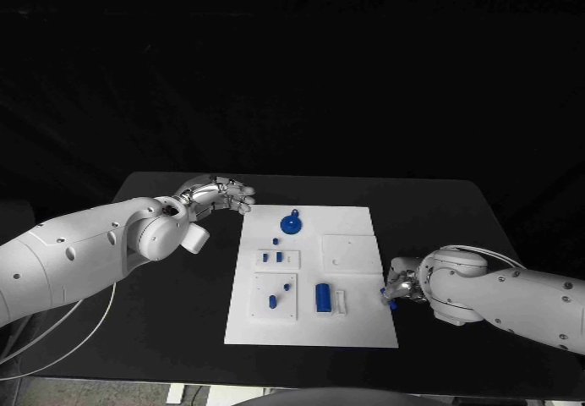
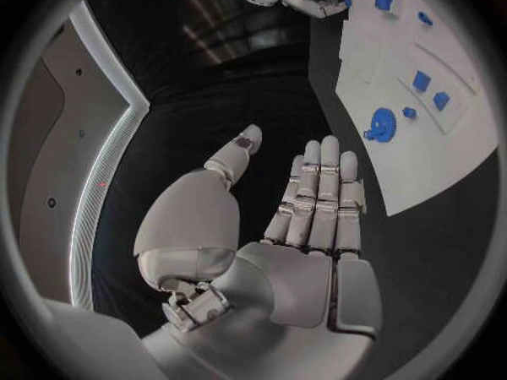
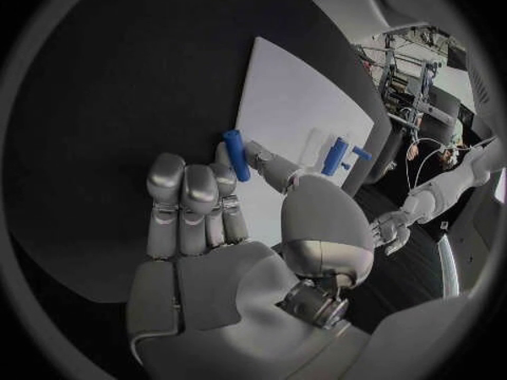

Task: Assemble the parts on the task board

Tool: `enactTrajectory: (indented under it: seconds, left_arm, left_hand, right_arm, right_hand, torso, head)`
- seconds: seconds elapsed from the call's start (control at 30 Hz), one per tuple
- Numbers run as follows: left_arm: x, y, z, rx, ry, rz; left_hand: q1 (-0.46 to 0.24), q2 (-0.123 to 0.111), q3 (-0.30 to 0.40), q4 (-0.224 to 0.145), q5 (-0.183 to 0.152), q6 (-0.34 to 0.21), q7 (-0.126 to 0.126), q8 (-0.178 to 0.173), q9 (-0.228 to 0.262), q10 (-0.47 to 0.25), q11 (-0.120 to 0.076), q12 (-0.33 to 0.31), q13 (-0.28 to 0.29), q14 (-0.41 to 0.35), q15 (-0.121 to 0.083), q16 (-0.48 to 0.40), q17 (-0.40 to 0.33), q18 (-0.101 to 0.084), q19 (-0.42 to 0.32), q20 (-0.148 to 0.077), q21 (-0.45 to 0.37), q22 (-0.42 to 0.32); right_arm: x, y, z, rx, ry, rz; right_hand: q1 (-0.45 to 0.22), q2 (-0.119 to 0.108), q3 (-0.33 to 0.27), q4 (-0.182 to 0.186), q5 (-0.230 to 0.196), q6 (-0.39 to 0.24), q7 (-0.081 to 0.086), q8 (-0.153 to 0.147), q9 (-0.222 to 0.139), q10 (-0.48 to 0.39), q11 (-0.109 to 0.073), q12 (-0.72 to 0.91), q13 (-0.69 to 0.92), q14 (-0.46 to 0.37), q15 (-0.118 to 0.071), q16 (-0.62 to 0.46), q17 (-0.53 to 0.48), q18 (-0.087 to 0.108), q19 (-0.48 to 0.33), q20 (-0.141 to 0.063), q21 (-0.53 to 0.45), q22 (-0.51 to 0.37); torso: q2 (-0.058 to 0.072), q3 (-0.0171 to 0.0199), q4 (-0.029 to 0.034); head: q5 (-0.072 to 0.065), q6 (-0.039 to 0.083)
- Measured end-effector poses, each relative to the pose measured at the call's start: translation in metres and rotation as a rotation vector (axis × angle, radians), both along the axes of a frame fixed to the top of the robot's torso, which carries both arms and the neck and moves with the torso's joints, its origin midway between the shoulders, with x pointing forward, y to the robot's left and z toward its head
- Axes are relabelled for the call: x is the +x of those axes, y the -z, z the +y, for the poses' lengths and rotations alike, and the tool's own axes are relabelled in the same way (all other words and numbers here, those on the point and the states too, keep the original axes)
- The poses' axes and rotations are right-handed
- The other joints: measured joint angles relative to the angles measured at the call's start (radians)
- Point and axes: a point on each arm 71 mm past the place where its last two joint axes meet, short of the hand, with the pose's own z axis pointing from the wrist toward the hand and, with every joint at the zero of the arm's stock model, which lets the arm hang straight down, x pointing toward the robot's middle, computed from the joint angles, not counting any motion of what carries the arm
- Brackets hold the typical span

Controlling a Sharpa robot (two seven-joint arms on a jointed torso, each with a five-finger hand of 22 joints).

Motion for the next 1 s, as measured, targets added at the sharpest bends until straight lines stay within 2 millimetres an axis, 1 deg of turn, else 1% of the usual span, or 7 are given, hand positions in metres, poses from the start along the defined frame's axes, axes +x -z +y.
enactTrajectory:
  seconds: [0.37, 0.4, 0.47, 0.6, 0.7, 0.83, 1.0]
  left_arm:
    - [0.0, 0.0, 0.0, 0.001, 0.0, 0.001]
    - [0.0, 0.0, 0.0, 0.001, 0.0, 0.001]
    - [0.0, 0.0, 0.001, 0.001, 0.0, 0.001]
    - [0.0, 0.0, 0.001, 0.001, -0.001, 0.001]
    - [0.0, 0.0, 0.001, 0.002, -0.002, 0.002]
    - [0.0, 0.0, 0.001, 0.002, -0.001, 0.002]
    - [0.0, 0.0, -0.001, 0.001, 0.003, 0.002]
  left_hand:
    - [0.0, 0.0, 0.0, 0.0, 0.0, 0.0, 0.0, 0.0, 0.0, 0.0, 0.0, 0.0, 0.0, 0.0, 0.0, 0.0, 0.001, 0.0, 0.0, 0.0, 0.0, 0.001]
    - [0.0, 0.0, 0.0, 0.0, 0.0, 0.0, 0.0, 0.0, 0.0, 0.0, 0.0, 0.0, 0.0, 0.0, 0.0, 0.0, 0.002, 0.0, 0.0, 0.0, 0.0, 0.001]
    - [0.0, 0.0, 0.0, 0.0, 0.0, 0.0, 0.0, 0.0, -0.001, 0.0, 0.0, 0.0, 0.0, 0.0, 0.0, 0.0, 0.002, 0.0, 0.0, 0.0, 0.0, 0.001]
    - [0.0, 0.0, 0.0, 0.0, 0.0, 0.0, 0.0, 0.0, -0.001, 0.0, 0.0, 0.0, 0.0, 0.0, 0.0, 0.0, 0.002, 0.0, 0.0, 0.0, 0.0, 0.001]
    - [0.0, 0.0, 0.0, 0.0, 0.0, 0.0, 0.0, 0.0, -0.001, 0.0, 0.0, 0.0, 0.0, 0.0, 0.0, 0.0, 0.002, 0.0, 0.0, 0.0, 0.0, 0.001]
    - [0.0, 0.0, 0.0, 0.0, 0.0, 0.0, 0.0, 0.0, -0.001, 0.0, 0.0, 0.0, 0.0, 0.0, 0.0, 0.0, 0.003, 0.0, 0.0, 0.0, 0.0, 0.001]
    - [0.0, 0.0, 0.0, 0.0, 0.0, 0.0, 0.0, 0.0, -0.001, 0.0, 0.0, 0.0, 0.0, 0.0, 0.0, 0.0, 0.003, 0.0, 0.0, 0.0, 0.0, 0.002]
  right_arm:
    - [-0.001, 0.0, -0.006, 0.028, 0.028, 0.006]
    - [-0.001, 0.0, -0.008, 0.031, 0.036, 0.006]
    - [-0.002, -0.001, -0.014, 0.036, 0.05, 0.004]
    - [-0.001, -0.008, -0.028, 0.037, 0.084, -0.008]
    - [0.005, -0.023, -0.035, 0.048, 0.105, -0.045]
    - [0.009, -0.039, -0.025, 0.124, 0.109, -0.094]
    - [0.005, -0.04, 0.009, 0.242, 0.087, -0.066]
  right_hand:
    - [-0.01, 0.01, 0.036, -0.01, 0.005, 0.008, -0.002, -0.01, -0.004, 0.003, -0.004, 0.0, 0.001, 0.0, 0.0, 0.0, -0.001, 0.0, 0.004, 0.004, 0.0, 0.0]
    - [-0.01, 0.01, 0.036, -0.01, 0.005, 0.008, -0.002, -0.01, -0.013, 0.003, -0.004, 0.0, 0.001, 0.0, 0.0, 0.0, -0.001, 0.0, 0.004, 0.004, 0.0, 0.0]
    - [-0.009, 0.011, 0.036, -0.01, 0.006, 0.008, -0.002, -0.005, -0.084, 0.007, 0.0, 0.0, 0.001, 0.0, 0.0, 0.0, -0.001, 0.0, 0.004, 0.004, 0.0, 0.0]
    - [0.002, 0.032, 0.038, -0.012, 0.009, 0.008, -0.002, -0.01, -0.107, 0.007, 0.0, 0.0, 0.001, 0.0, 0.0, 0.0, -0.001, 0.003, 0.006, 0.009, 0.0, 0.0]
    - [0.001, 0.033, 0.041, -0.011, 0.009, 0.011, -0.005, -0.009, -0.107, 0.007, 0.0, 0.0, 0.001, 0.0, 0.0, 0.0, -0.002, 0.003, 0.006, 0.01, 0.0, 0.0]
    - [-0.015, 0.027, 0.045, -0.008, 0.009, 0.021, -0.014, 0.004, -0.097, 0.026, 0.001, 0.022, 0.017, 0.004, -0.004, 0.0, -0.003, 0.004, 0.006, 0.01, 0.0, 0.0]
    - [-0.029, 0.019, 0.047, -0.007, 0.008, 0.027, -0.015, 0.008, -0.088, 0.031, 0.002, 0.027, 0.018, 0.005, -0.004, 0.0, -0.004, 0.004, 0.006, 0.01, 0.0, 0.0]
  torso:
    - [0.0, -0.0005, -0.0004]
    - [-0.001, -0.0005, -0.0005]
    - [-0.001, -0.0005, -0.0005]
    - [-0.001, -0.0004, -0.0005]
    - [-0.001, -0.0008, -0.0006]
    - [-0.001, -0.0011, -0.0009]
    - [-0.001, -0.0011, -0.0007]
  head:
    - [0.0, 0.0]
    - [0.0, 0.001]
    - [0.0, 0.002]
    - [0.0, 0.004]
    - [0.0, 0.005]
    - [0.0, 0.008]
    - [-0.001, 0.012]
